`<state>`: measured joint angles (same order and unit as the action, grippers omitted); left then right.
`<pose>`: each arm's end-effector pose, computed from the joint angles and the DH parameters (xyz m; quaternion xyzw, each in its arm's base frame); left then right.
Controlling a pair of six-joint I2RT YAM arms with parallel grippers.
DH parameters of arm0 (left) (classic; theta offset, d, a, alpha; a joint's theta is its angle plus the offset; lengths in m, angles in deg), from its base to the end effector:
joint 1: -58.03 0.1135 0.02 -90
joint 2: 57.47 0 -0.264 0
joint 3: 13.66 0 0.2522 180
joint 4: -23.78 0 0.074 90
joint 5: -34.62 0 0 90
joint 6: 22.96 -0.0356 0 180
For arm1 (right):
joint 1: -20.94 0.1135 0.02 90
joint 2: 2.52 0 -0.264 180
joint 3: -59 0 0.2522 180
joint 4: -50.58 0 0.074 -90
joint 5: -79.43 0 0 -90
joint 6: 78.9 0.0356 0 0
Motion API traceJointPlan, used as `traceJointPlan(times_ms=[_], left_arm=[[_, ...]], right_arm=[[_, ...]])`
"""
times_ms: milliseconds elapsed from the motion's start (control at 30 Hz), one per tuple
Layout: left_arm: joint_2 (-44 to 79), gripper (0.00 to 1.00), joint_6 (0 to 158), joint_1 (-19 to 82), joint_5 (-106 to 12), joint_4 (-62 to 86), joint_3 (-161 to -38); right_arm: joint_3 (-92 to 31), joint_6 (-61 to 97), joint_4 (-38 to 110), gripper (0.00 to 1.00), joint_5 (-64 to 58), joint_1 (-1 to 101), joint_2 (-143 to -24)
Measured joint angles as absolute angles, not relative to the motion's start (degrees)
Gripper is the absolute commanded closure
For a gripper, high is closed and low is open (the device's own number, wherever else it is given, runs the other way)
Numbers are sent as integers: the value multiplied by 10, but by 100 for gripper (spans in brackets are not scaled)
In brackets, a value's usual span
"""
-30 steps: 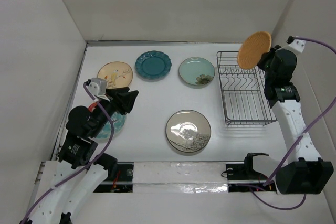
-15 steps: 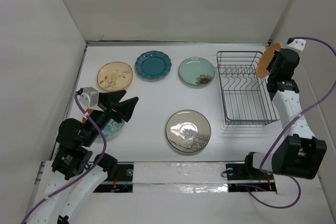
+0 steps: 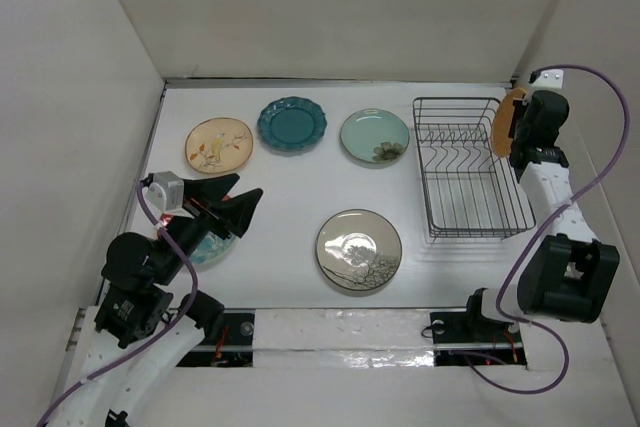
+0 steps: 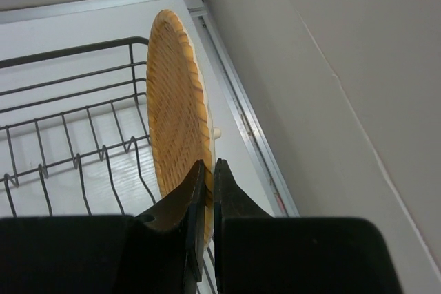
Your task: Load the plates into the dish rack
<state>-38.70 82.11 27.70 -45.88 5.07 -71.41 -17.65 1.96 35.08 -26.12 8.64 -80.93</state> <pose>0.0561 -0.0396 0.3949 0.1430 0.5556 -0.3592 0.7361 0.3130 -0.0780 0.3322 0.1022 0.7953 -0.2163 0.5570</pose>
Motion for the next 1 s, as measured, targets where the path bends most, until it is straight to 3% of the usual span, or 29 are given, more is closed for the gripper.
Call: traceJointPlan(times_ms=[233, 333, 433, 567, 733, 800, 933, 967, 1000], left_arm=[[-391, 40, 821, 272, -464, 50, -714], [-392, 40, 821, 272, -464, 50, -714], [-393, 39, 820, 272, -465, 50, -714], [-394, 39, 820, 272, -466, 50, -714], [-393, 40, 820, 272, -468, 50, -714], [-392, 41, 820, 272, -469, 50, -714], [-388, 61, 820, 272, -475, 50, -714], [-386, 67, 819, 272, -477, 49, -714], [-383, 73, 819, 272, -479, 49, -714]], right_arm=[[-164, 7, 349, 100, -236, 88, -815], [-145, 3, 348, 93, -238, 95, -815], [-134, 3, 347, 83, -245, 102, -809], [-128, 15, 348, 52, -254, 105, -803], [-153, 55, 327, 42, -284, 112, -791], [-180, 77, 315, 44, -289, 122, -787], [-226, 127, 299, 83, -289, 194, -761], [-229, 144, 300, 100, -283, 228, -750], [-229, 160, 302, 100, -274, 265, -741]])
